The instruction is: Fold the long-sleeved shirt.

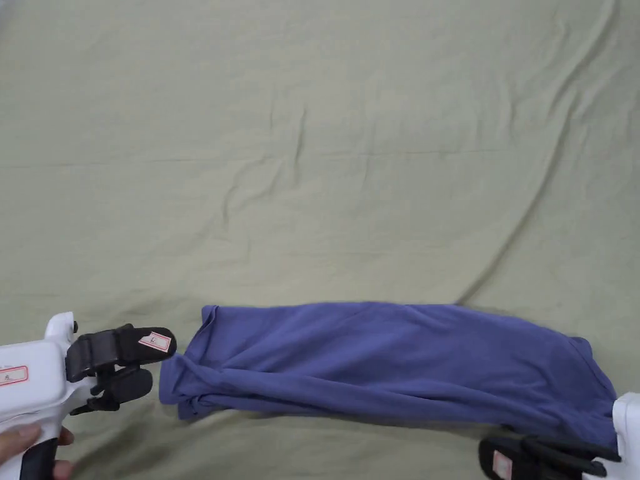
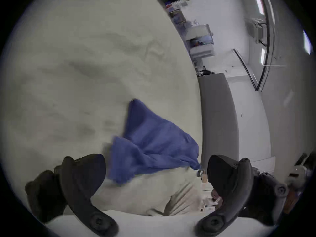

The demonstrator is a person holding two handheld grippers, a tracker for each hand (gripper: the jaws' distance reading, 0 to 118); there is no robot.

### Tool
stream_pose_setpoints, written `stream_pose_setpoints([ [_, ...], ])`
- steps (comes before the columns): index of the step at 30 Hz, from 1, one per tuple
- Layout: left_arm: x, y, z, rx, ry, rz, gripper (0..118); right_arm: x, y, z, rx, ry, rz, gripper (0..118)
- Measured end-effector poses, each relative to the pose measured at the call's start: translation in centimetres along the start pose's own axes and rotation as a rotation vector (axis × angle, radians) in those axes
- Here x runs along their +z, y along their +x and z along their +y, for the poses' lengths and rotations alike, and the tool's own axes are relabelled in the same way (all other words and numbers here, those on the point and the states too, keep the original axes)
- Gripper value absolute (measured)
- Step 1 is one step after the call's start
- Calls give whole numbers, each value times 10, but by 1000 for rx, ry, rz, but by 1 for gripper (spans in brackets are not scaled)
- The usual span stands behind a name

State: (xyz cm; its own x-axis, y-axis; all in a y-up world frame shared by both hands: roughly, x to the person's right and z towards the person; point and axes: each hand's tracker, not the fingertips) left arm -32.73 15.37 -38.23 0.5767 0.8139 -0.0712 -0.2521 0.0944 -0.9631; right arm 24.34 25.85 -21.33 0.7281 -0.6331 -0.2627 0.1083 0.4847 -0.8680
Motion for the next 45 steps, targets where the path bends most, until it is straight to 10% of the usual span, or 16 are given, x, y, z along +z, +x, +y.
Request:
stream_pose_setpoints([
  [6,-45,-10,26,-62,-19,-23,118,-13,-7,-2,-47,25,166,2],
  [16,-120,30,19,-68,-35,-169,118,-24,-6,7,-100,49,146,2],
  [17,-127,35,15,-49,-74,-219,98,-23,-5,8,-108,58,145,2],
  [18,-137,40,11,-21,-89,-226,22,-23,-5,8,-112,62,144,2],
  [19,-149,44,7,-31,-104,-126,4,-22,-6,9,-113,65,140,2],
  [40,89,9,-11,219,338,-281,4,-6,1,-3,-141,87,77,2],
  [45,128,27,-14,155,433,-43,4,-6,-1,1,-122,90,63,2],
])
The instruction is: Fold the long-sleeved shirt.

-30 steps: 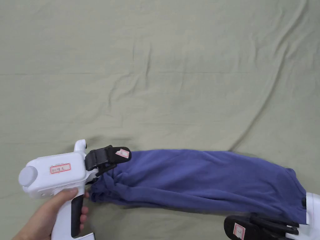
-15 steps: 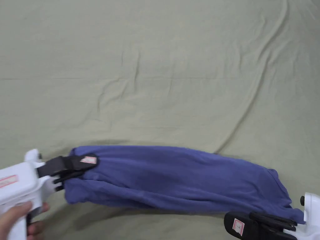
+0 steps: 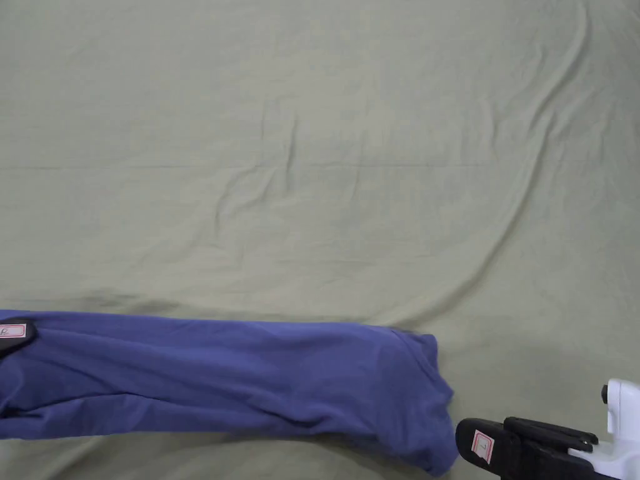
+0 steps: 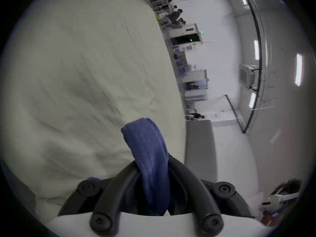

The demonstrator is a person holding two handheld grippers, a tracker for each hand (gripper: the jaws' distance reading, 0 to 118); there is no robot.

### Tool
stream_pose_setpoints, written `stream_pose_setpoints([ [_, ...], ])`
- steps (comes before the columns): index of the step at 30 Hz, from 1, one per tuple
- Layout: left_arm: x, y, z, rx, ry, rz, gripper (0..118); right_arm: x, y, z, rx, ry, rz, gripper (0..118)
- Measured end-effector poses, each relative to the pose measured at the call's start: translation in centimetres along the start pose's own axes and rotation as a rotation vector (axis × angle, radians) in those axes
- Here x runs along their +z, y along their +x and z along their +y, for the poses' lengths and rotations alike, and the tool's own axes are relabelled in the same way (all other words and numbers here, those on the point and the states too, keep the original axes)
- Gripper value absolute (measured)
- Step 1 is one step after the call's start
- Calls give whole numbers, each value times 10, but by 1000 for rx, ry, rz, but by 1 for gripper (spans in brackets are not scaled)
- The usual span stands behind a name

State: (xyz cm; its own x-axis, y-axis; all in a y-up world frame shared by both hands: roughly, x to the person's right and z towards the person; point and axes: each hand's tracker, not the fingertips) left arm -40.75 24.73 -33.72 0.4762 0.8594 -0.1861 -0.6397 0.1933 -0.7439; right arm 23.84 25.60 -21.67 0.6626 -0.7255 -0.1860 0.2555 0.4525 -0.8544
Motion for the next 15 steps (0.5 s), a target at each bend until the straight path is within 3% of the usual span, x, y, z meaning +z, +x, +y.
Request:
stream_pose_setpoints([
  [4,-32,58,-29,-119,-32,99,4,-5,0,3,-27,15,-90,2],
  [10,-132,152,-115,-239,-212,23,4,1,-11,5,40,23,-293,2],
  [13,-184,178,-161,-293,-299,43,4,6,-11,4,29,20,-325,2],
  [15,-220,188,-196,-238,-394,33,4,11,-8,1,10,20,-328,2],
])
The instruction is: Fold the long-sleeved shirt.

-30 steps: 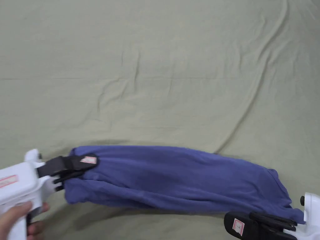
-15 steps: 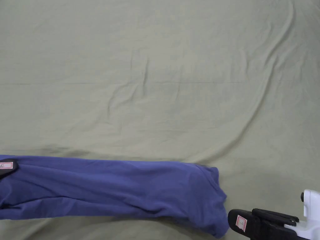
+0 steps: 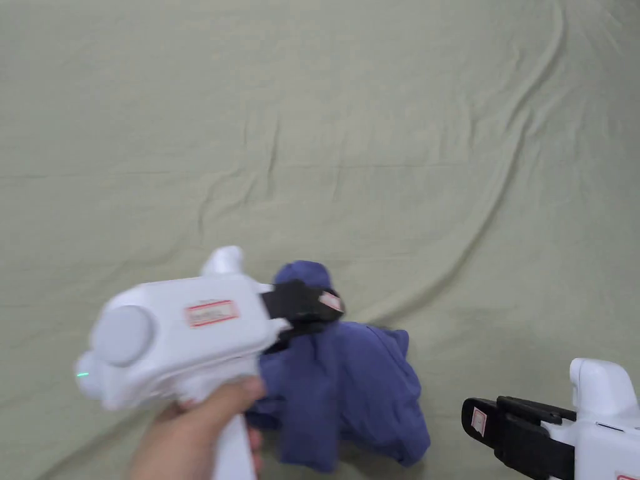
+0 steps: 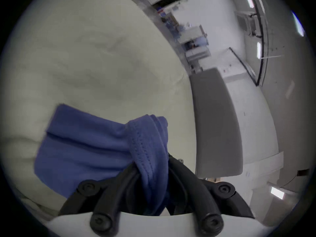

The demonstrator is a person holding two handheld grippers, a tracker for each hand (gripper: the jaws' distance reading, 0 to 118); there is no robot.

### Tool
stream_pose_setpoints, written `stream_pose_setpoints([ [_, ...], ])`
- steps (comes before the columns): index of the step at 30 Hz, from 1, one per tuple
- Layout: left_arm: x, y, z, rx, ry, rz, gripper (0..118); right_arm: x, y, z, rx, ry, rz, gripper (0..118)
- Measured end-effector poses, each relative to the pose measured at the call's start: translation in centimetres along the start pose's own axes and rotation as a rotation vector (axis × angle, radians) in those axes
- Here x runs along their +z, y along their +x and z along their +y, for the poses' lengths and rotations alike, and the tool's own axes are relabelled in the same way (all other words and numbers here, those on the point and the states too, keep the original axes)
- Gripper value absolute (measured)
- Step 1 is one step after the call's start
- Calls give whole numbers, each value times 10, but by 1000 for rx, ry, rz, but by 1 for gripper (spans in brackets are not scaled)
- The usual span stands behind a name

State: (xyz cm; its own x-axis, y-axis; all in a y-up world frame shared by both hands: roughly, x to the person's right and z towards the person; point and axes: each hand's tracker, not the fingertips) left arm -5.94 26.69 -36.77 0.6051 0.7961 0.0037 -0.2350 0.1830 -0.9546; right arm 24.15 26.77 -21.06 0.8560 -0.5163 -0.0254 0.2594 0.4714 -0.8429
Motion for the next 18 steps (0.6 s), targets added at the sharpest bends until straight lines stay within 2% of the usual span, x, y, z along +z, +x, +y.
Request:
stream_pose_setpoints([
  [3,-62,0,-13,-37,-56,116,5,6,8,-5,-18,6,-2,2],
  [4,-79,-4,-16,-55,-49,175,10,8,9,-7,-16,8,-9,2],
  [6,-106,-16,-21,-69,-38,244,91,11,10,-10,-8,9,-13,2],
  [7,-111,-23,-22,-59,-38,240,107,12,11,-11,-4,9,-15,2],
  [9,-105,-28,-20,-6,-60,58,111,13,11,-12,4,12,-14,2],
  [11,-81,-16,-18,-27,-46,79,116,15,11,-12,6,26,-15,2],
  [13,-47,-16,-13,-70,-8,22,118,16,14,-10,-12,42,2,2],
  [14,-30,-9,-14,-93,-30,15,116,15,15,-8,-19,45,11,2],
  [15,-12,-10,-14,-148,-1,44,105,14,15,-7,-26,47,17,2],
  [16,1,-11,-14,-182,27,104,78,13,15,-7,-29,49,19,2],
  [17,10,-12,-16,-235,60,223,20,12,15,-6,-30,49,19,2],
  [18,13,-8,-21,-321,81,368,1,11,15,-7,-31,49,18,2],
])
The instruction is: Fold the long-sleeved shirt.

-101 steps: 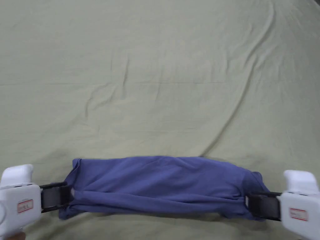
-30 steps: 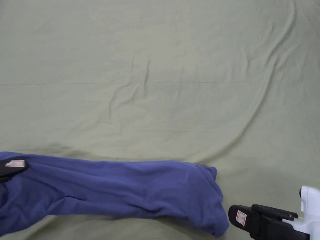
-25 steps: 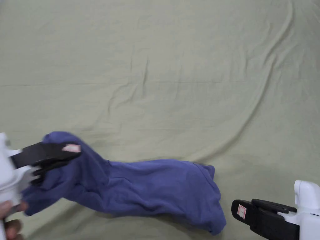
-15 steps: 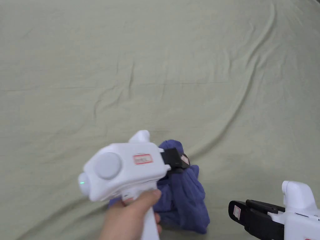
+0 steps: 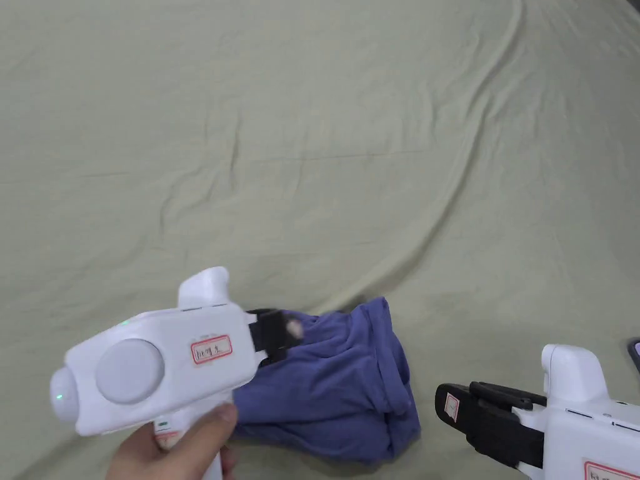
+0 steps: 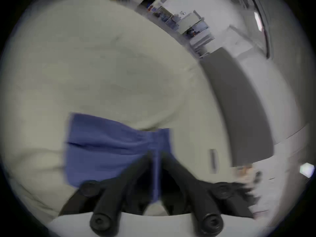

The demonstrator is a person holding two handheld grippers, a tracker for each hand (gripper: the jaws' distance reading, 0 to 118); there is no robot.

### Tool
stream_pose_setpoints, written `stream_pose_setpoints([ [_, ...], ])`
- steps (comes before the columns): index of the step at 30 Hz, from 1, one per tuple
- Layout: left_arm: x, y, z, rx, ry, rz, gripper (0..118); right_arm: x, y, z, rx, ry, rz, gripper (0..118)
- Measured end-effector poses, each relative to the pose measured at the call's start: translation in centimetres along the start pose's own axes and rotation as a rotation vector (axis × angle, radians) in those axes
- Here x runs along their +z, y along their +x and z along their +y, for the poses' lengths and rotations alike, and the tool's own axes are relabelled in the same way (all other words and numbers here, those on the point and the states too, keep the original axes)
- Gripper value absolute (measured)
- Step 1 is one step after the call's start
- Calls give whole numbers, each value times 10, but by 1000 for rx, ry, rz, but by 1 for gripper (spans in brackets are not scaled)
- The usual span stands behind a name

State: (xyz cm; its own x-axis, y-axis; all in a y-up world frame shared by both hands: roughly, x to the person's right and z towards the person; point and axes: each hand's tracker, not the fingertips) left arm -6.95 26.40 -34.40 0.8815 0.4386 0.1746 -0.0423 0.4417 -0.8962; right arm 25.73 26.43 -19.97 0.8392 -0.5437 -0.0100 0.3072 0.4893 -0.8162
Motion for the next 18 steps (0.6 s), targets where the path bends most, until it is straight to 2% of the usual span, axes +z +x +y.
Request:
stream_pose_setpoints([
  [1,-1,1,-6,-79,25,119,1,-2,0,-1,-2,-2,-4,2],
  [2,-8,0,-11,-128,14,159,1,-4,1,-1,-5,-5,-8,2],
  [4,-30,2,-20,-96,-62,115,1,-7,2,-3,-22,-11,-14,2],
  [5,-44,7,-27,-52,-104,37,1,-8,3,-4,-38,-14,-20,2],
  [7,-70,26,-40,-94,-157,-21,1,-7,4,-4,-54,-20,-29,2],
  [10,-105,57,-54,-208,-182,14,1,0,4,-5,-46,-15,-55,2],
  [11,-117,60,-58,-205,-192,1,1,3,4,-5,-39,-19,-68,2],
  [13,-139,60,-63,-204,-235,96,0,6,5,-5,-27,-22,-93,2],
  [18,-132,60,-58,-204,-212,51,0,7,6,-5,-20,-26,-109,2],
])
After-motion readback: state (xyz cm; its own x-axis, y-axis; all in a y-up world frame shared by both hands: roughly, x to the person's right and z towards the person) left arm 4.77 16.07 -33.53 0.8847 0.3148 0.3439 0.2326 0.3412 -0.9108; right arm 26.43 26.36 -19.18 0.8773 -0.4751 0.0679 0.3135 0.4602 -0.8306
